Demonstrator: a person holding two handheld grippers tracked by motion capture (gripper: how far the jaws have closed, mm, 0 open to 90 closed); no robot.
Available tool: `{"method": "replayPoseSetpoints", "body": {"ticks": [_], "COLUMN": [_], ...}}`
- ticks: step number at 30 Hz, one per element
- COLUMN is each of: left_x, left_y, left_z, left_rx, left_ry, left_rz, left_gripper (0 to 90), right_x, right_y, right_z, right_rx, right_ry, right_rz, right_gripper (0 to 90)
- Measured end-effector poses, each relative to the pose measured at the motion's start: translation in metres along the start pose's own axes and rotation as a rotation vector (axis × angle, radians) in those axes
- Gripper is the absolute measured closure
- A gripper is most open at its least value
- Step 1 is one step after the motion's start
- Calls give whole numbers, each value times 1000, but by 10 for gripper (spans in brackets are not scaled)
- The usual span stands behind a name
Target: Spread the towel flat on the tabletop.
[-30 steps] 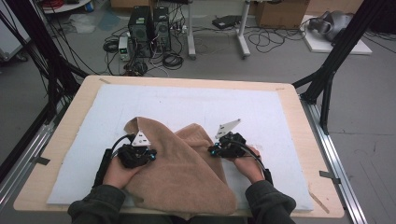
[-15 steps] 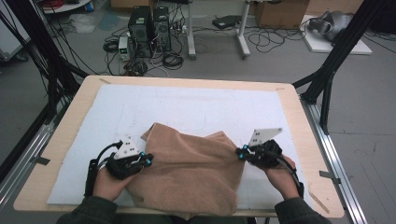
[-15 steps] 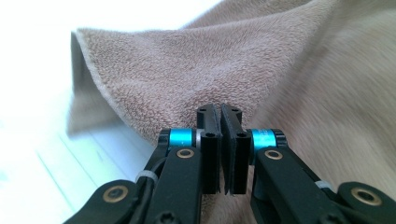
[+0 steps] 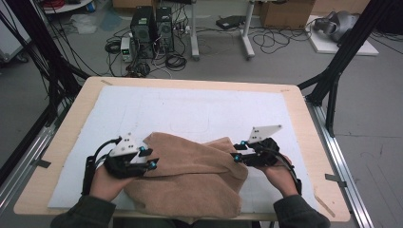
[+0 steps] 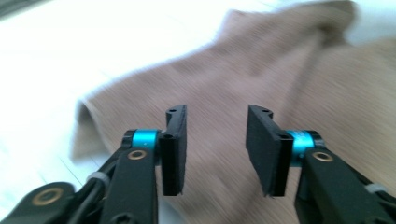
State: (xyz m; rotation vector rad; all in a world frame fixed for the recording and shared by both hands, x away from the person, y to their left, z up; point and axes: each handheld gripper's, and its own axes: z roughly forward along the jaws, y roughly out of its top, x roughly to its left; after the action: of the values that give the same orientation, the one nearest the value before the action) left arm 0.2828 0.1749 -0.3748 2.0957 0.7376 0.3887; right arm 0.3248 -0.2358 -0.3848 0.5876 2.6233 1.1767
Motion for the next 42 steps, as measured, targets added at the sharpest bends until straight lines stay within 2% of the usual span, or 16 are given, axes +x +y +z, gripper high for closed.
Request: {"method": "replayPoseSetpoints", "body": {"ticks": [5,11,12,15,16,17,18,19,20,23,26,27,28,32,38,42], "left_x": [21,23,21,19,18,18,18,19,19,18,14,13,12,6,16,32], "left_y": [-4,-15,-16,-17,-16,-14,-12,-8,-5,4,-1,-7,-13,-37,-17,5], "left_z": [41,70,69,69,66,62,57,45,38,10,9,12,16,28,19,35], "left_rx": [144,304,276,254,246,216,184,114,66,-66,-15,18,60,184,77,28], "left_ry": [33,4,-2,-3,12,34,57,90,108,154,98,69,13,-171,-130,-29], "left_rz": [6,18,21,30,30,35,38,30,21,11,5,0,-17,-63,-60,-64], "left_gripper": [554,648,776,854,865,865,865,866,866,865,862,860,856,844,670,548], "right_x": [-23,-32,-30,-29,-29,-30,-30,-33,-33,-34,-35,-34,-33,-25,-24,-36], "right_y": [-4,-9,-8,-5,3,8,8,21,21,36,34,30,17,-1,-17,-16], "right_z": [44,65,65,66,62,57,57,40,40,10,-2,2,15,27,25,32], "right_rx": [135,157,157,179,209,183,183,108,108,20,-17,13,96,159,86,91], "right_ry": [-3,6,27,45,-13,-48,-48,-115,-115,-229,-224,-215,-103,-56,-38,-48], "right_rz": [7,47,50,39,29,20,20,15,15,4,31,43,59,45,84,109], "right_gripper": [613,639,778,852,859,860,860,862,862,862,846,833,807,719,574,501]}}
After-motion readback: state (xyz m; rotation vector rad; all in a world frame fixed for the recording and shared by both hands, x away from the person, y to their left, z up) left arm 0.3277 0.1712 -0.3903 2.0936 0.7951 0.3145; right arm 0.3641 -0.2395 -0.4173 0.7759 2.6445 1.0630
